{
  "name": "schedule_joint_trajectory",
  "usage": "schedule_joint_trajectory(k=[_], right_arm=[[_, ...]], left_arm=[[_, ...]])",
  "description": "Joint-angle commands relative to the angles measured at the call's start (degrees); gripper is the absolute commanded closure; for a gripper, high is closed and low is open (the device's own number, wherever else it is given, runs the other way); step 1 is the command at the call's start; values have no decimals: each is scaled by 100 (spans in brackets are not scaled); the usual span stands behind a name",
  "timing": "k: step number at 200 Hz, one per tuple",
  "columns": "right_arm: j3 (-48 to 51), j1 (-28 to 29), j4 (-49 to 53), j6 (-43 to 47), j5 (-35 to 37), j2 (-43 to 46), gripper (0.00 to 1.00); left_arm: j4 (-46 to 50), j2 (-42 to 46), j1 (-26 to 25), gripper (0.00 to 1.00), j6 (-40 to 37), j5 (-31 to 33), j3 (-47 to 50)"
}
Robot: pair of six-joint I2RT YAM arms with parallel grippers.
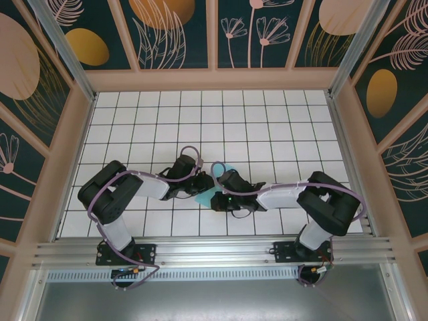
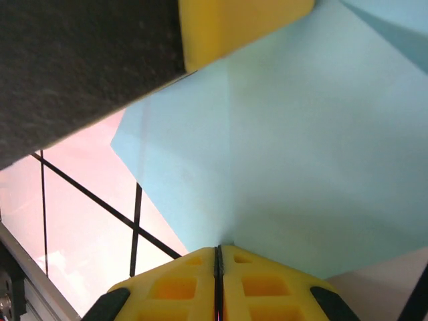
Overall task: Fold a paper plane with a square sheet of paper (pick it up from the middle)
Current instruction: Fold the triangle a second time at the center of the table.
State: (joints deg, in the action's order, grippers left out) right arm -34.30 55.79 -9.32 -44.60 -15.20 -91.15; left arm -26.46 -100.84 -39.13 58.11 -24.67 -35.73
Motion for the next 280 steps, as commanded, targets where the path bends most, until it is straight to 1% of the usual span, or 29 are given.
schedule_joint_trajectory(k=[1, 18, 26, 30, 43, 50, 57, 71, 80, 96, 122, 137, 157, 179, 207, 216, 239, 252, 268, 280], right_arm=[[461, -24, 151, -150, -129, -62, 88], [565, -37, 120, -139, -216, -85, 88], [565, -37, 158, -145, -176, -75, 88], [584, -40, 125, -160, -180, -60, 88], [618, -59, -18, -157, -244, -43, 88], [595, -74, -49, -132, -283, -49, 88], [568, -85, -33, -112, -293, -74, 89], [539, -94, -57, -111, -286, -92, 89], [531, -95, -92, -126, -293, -96, 89], [501, -95, -130, -112, -297, -92, 89], [458, -95, -116, -107, -264, -90, 89], [460, -95, -104, -116, -237, -94, 89], [447, -90, -120, -111, -229, -95, 90], [431, -94, -96, -111, -225, -99, 90], [416, -94, -88, -106, -235, -152, 90], [425, -95, -80, -124, -235, -162, 90], [467, -94, 61, -120, -174, -175, 91], [524, -95, 98, -144, -139, -138, 92], [581, -92, 167, -156, -109, -96, 93], [599, -103, 232, -155, -97, -97, 94]], left_arm=[[527, -119, -5, 84, -97, 434, -18], [454, 115, 0, 78, -63, 522, -15], [483, 223, -5, 71, -68, 609, -41], [506, 436, -6, 69, -71, 665, -54], [534, 748, -6, 65, -80, 845, -64], [587, 928, -3, 59, -77, 955, -64], [601, 1082, -6, 58, -63, 1003, -48], [537, 1326, -5, 59, -1, 984, 72], [544, 1413, -6, 61, 59, 927, 150], [566, 1420, -5, 72, 160, 715, 267], [475, 1242, -15, 85, 173, 242, 369], [323, 1090, -28, 87, 123, 41, 322], [161, 779, -45, 88, 92, -281, 173], [19, 410, -83, 86, 54, -518, 59], [-80, -87, -99, 86, 34, -586, -151], [101, -119, -103, 88, 8, -426, -198], [825, -21, -102, 88, -104, 519, -233], [1025, 73, -86, 88, -85, 961, -184], [1200, 117, -80, 88, -67, 1347, -170], [1283, 175, -72, 88, -51, 1524, -198]])
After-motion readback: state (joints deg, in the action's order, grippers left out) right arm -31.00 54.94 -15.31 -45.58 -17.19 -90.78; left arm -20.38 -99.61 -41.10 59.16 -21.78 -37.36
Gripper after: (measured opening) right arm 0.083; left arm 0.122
